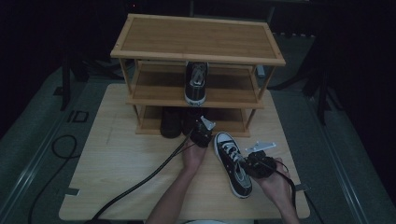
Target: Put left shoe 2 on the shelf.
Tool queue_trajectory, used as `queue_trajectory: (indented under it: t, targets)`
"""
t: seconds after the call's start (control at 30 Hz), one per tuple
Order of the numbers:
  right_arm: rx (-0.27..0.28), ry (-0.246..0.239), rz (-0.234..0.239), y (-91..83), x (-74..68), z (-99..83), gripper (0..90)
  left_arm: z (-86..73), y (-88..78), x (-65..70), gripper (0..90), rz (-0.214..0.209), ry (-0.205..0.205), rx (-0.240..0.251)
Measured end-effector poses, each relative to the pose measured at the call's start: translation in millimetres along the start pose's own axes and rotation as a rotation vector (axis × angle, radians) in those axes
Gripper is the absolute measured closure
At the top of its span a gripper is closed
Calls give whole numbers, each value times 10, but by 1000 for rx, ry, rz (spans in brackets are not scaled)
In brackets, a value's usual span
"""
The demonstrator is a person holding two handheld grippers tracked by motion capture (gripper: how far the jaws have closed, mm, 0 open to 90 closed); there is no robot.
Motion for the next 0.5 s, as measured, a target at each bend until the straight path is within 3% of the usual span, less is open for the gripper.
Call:
queue_trajectory:
  t: [0.37, 0.5]
  targets:
    - [-41, 20, -32, 205, -24, 17, 742, 0, 0, -1, 900, 0, -1, 0]
    - [-35, 29, -24, 232, -20, 20, 839, 0, 0, -1, 900, -1, -1, 0]
Point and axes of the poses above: each handheld gripper's, and its own axes: y roughly forward along the jaws, z roughly out of its top, x roughly to its right, the point moved 2 cm from there along y, roughly forward along the jaws, and after that the axes turned 1 degree about -y, right-handed, at the moved point
